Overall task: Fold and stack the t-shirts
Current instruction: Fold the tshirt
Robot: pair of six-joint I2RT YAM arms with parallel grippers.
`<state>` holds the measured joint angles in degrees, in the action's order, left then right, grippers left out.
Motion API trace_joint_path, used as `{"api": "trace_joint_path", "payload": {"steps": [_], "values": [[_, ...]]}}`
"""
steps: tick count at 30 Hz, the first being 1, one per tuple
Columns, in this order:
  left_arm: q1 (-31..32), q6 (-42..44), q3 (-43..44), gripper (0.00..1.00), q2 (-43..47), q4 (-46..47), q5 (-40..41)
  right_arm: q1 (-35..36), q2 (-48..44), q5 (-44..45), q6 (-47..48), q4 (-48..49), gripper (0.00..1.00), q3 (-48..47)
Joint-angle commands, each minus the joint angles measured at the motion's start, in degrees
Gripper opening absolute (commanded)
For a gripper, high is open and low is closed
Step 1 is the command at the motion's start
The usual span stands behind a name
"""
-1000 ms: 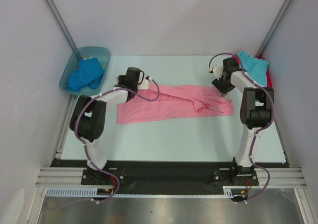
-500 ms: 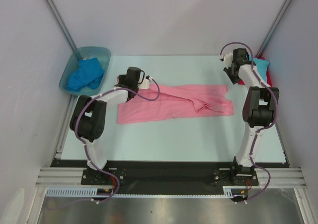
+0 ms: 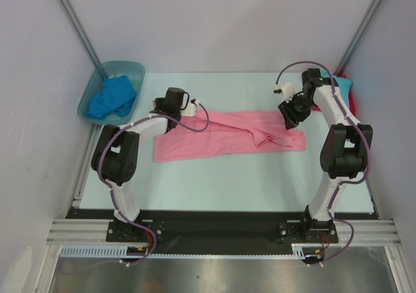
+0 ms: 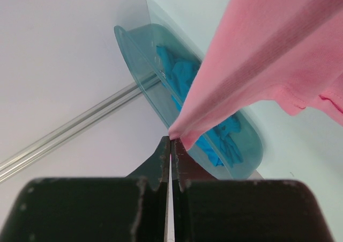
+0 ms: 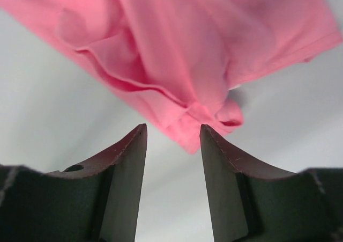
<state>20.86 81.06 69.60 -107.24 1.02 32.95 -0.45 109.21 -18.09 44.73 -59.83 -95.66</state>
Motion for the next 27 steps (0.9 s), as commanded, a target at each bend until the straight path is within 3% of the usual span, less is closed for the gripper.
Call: {"api": "trace_joint_path", "payload": {"steps": [1,4,8,12,16,17,18,19,27], "values": [[0.14,-0.02,2.29,0.00,1.77,1.27,1.51,-0.34,-1.45,-4.15,4.39,-7.04,0.50,1.35],[0.14,0.42,2.47,0.00,1.86,1.36,1.33,0.10,-1.72,0.31,3.44,-4.78,0.50,5.47],[0.23,0.24,2.99,0.00,1.25,1.44,1.68,-1.22,-1.11,5.42,-0.95,6.47,0.48,8.73],[0.41,-0.02,2.82,0.00,1.33,1.44,1.77,-1.49,0.39,7.54,-5.00,10.70,0.34,4.53],[0.41,0.07,2.64,0.00,1.51,1.36,1.86,-1.57,0.92,7.62,-5.79,11.58,0.29,-1.62],[0.41,-0.02,2.64,0.00,1.51,1.36,1.94,-1.57,1.44,8.41,-6.14,12.10,0.25,-2.25],[0.41,-0.11,2.73,0.00,1.42,1.36,1.94,-1.57,2.06,9.11,-6.58,12.80,0.09,-2.69],[0.41,-0.11,2.73,0.00,1.25,1.36,2.12,-1.57,3.89,9.73,-6.76,13.42,0.00,-3.65],[0.67,-0.99,3.52,0.00,1.07,1.27,2.56,-1.57,13.30,10.09,-11.06,15.00,0.00,-7.96]]}}
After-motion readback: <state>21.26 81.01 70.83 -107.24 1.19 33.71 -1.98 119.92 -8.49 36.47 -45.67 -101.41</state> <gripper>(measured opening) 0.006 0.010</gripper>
